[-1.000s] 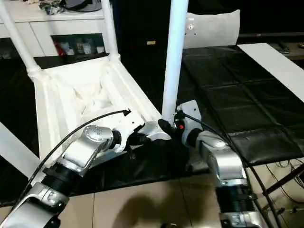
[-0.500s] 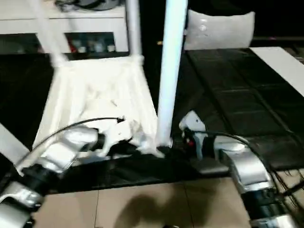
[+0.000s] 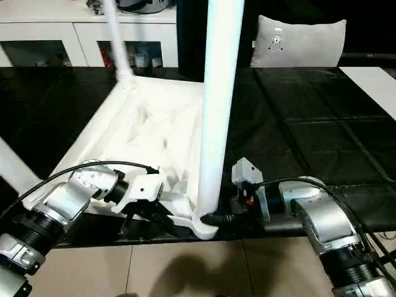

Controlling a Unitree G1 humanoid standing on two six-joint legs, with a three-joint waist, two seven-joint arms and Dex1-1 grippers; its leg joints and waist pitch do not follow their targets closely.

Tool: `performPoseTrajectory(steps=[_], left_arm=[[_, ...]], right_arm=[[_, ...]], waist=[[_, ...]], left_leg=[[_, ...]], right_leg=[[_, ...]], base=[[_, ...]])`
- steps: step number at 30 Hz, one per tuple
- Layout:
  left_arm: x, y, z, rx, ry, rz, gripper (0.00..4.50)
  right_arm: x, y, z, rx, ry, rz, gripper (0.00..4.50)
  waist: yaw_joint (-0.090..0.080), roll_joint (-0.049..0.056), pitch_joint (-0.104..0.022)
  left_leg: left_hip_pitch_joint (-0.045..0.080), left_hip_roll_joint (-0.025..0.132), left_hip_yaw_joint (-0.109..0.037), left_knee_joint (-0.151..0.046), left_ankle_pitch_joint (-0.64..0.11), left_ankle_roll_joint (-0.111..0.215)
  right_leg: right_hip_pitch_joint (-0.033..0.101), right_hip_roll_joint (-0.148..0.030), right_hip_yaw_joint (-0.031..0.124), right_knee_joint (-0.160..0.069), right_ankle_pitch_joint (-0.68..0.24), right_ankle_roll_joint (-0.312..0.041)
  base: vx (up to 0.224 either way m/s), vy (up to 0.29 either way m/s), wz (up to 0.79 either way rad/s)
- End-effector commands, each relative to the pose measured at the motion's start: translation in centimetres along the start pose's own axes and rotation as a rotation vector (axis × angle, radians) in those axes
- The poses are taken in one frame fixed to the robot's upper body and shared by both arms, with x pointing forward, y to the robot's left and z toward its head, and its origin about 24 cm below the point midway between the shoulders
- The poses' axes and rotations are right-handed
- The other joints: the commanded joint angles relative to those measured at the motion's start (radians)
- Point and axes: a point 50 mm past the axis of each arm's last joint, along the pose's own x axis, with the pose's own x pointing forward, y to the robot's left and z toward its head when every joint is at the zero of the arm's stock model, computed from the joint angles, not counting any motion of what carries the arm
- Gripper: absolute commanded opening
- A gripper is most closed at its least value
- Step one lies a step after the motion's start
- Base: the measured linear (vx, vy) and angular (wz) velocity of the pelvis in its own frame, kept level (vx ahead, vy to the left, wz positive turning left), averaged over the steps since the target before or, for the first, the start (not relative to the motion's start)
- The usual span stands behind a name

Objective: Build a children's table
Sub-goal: Rotate leg to tighten

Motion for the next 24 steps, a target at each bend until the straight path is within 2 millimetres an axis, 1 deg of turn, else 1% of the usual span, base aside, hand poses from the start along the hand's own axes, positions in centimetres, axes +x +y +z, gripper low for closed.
performPoseTrajectory(steps=[1, 3, 6, 7, 9, 10, 11, 13, 14, 15, 16, 17, 18, 19, 20, 21, 22, 23, 24], left_arm=[[0.6, 0.1, 1.2, 0.071, -0.001, -0.066, 0.0], [0.6, 0.1, 1.2, 0.071, -0.003, -0.064, 0.0], [0.6, 0.1, 1.1, 0.064, -0.009, -0.063, 0.0], [0.6, 0.1, 1.1, 0.057, -0.011, -0.064, 0.0], [0.6, 0.0, 1.0, 0.039, -0.021, -0.066, 0.0], [0.6, 0.0, 1.0, -0.004, -0.036, -0.047, 0.0], [0.6, 0.0, 1.0, -0.009, -0.037, -0.043, 0.0], [0.7, 0.4, 1.2, -0.061, -0.059, 0.022, 0.0], [0.9, 0.7, 1.4, -0.089, -0.072, 0.061, 0.0], [0.9, 0.8, 1.4, -0.096, -0.074, 0.072, 0.0], [1.2, 1.1, 1.7, -0.129, -0.089, 0.117, 0.0], [1.3, 1.3, 1.9, -0.148, -0.098, 0.14, 0.0], [2.0, 1.8, 2.4, -0.2, -0.117, 0.212, 0.0], [2.1, 1.9, 2.6, -0.211, -0.122, 0.228, 0.0], [2.3, 2.0, 2.7, -0.22, -0.124, 0.24, 0.0], [2.6, 2.5, 2.9, -0.253, -0.129, 0.301, 0.0], [2.9, 2.8, 3.1, -0.272, -0.133, 0.341, 0.0], [3.4, 3.3, 3.4, -0.307, -0.142, 0.396, 0.0], [3.5, 3.5, 3.6, -0.32, -0.147, 0.415, 0.0]], right_arm=[[0.0, 0.1, 0.3, -0.007, -0.007, 0.011, 2.73], [0.0, 0.2, 0.2, 0.001, -0.013, 0.021, 2.49], [0.1, 0.4, 0.1, 0.021, -0.028, 0.039, 2.27], [0.1, 0.5, 0.1, 0.028, -0.032, 0.042, 2.27], [0.1, 0.6, 0.1, 0.042, -0.047, 0.049, 2.05], [0.3, 0.9, 0.3, 0.066, -0.086, 0.049, 2.05], [0.4, 0.9, 0.3, 0.068, -0.09, 0.047, 2.02], [0.9, 0.8, 0.6, 0.091, -0.123, -0.012, 2.01], [1.3, 0.6, 0.6, 0.106, -0.127, -0.064, 2.0], [1.4, 0.5, 0.6, 0.11, -0.127, -0.078, 2.0], [1.9, -0.2, 0.6, 0.126, -0.123, -0.166, 1.99], [2.2, -0.6, 0.6, 0.147, -0.12, -0.22, 1.99], [3.0, -1.7, 0.4, 0.191, -0.108, -0.358, 1.99], [3.2, -1.9, 0.4, 0.201, -0.104, -0.384, 1.99], [3.3, -2.0, 0.4, 0.206, -0.102, -0.401, 1.98], [3.6, -2.5, 0.4, 0.24, -0.112, -0.473, 1.97], [3.8, -2.8, 0.4, 0.263, -0.118, -0.521, 1.97], [4.2, -3.3, 0.4, 0.295, -0.12, -0.606, 1.96], [4.3, -3.5, 0.4, 0.303, -0.119, -0.638, 1.95]], waist=[[-0.005, -0.014, -0.065], [-0.006, -0.016, -0.066], [-0.006, -0.016, -0.065], [-0.005, -0.016, -0.066], [-0.006, -0.016, -0.066], [-0.005, -0.014, -0.066], [-0.004, -0.014, -0.066], [-0.006, -0.015, -0.066], [-0.01, -0.014, -0.063], [-0.01, -0.014, -0.063], [-0.016, -0.015, -0.058], [-0.017, -0.014, -0.057], [-0.028, -0.017, -0.056], [-0.035, -0.016, -0.054], [-0.05, -0.017, -0.055], [-0.064, -0.017, -0.056], [-0.072, -0.018, -0.055], [-0.086, -0.019, -0.056], [-0.093, -0.016, -0.056]], left_leg=[[-0.013, 0.027, 0.008, -0.07, -0.075, 0.084], [-0.013, 0.025, 0.008, -0.07, -0.073, 0.082], [-0.013, 0.026, 0.008, -0.07, -0.07, 0.085], [-0.013, 0.026, 0.008, -0.069, -0.068, 0.084], [-0.013, 0.026, 0.008, -0.069, -0.065, 0.083], [-0.014, 0.027, 0.008, -0.069, -0.061, 0.083], [-0.011, 0.027, 0.009, -0.07, -0.06, 0.082], [-0.013, 0.027, 0.008, -0.07, -0.059, 0.078], [-0.013, 0.024, 0.008, -0.071, -0.079, 0.07], [-0.013, 0.024, 0.008, -0.071, -0.079, 0.07], [-0.011, 0.018, 0.01, -0.071, -0.108, 0.053], [-0.008, 0.014, 0.011, -0.07, -0.114, 0.046], [-0.014, 0.007, 0.01, -0.069, -0.119, 0.033], [-0.016, 0.007, 0.008, -0.069, -0.123, 0.026], [-0.019, 0.004, 0.004, -0.066, -0.14, 0.02], [-0.016, -0.001, 0.005, -0.063, -0.16, 0.029], [-0.018, -0.003, 0.005, -0.061, -0.166, 0.036], [-0.019, -0.005, 0.005, -0.057, -0.168, 0.035], [-0.017, -0.009, 0.005, -0.052, -0.177, 0.039]], right_leg=[[0.07, -0.063, 0.062, -0.055, -0.358, -0.108], [0.07, -0.062, 0.062, -0.056, -0.364, -0.104], [0.069, -0.061, 0.061, -0.057, -0.368, -0.101], [0.069, -0.061, 0.061, -0.056, -0.367, -0.1], [0.069, -0.061, 0.062, -0.055, -0.361, -0.101], [0.069, -0.06, 0.062, -0.054, -0.354, -0.105], [0.069, -0.061, 0.063, -0.056, -0.352, -0.104], [0.07, -0.061, 0.062, -0.055, -0.353, -0.105], [0.069, -0.06, 0.06, -0.061, -0.386, -0.095], [0.069, -0.06, 0.06, -0.061, -0.386, -0.095], [0.066, -0.06, 0.055, -0.074, -0.458, -0.067], [0.063, -0.058, 0.053, -0.079, -0.485, -0.056], [0.069, -0.057, 0.045, -0.084, -0.529, -0.03], [0.068, -0.055, 0.041, -0.087, -0.544, -0.02], [0.072, -0.054, 0.031, -0.096, -0.57, 0.009], [0.069, -0.053, 0.026, -0.105, -0.587, 0.025], [0.068, -0.051, 0.025, -0.108, -0.592, 0.031], [0.064, -0.049, 0.019, -0.111, -0.595, 0.031], [0.062, -0.048, 0.01, -0.12, -0.617, 0.047]], base=[[0.0, 0.0, 0.0], [0.0, 0.0, 0.0], [0.0, 0.0, 0.0], [0.0, 0.0, 0.0], [0.0, 0.0, 0.0], [0.0, 0.0, 0.0], [0.0, 0.0, 0.0], [0.0, 0.0, 0.0], [0.0, 0.0, 0.0], [0.0, 0.0, 0.0], [0.0, 0.0, 0.0], [0.0, 0.0, 0.0], [0.0, 0.0, 0.0], [0.0, 0.0, 0.0], [0.0, 0.0, 0.0], [0.0, 0.0, 0.0], [0.0, 0.0, 0.0], [0.0, 0.0, 0.0], [0.0, 0.0, 0.0]])
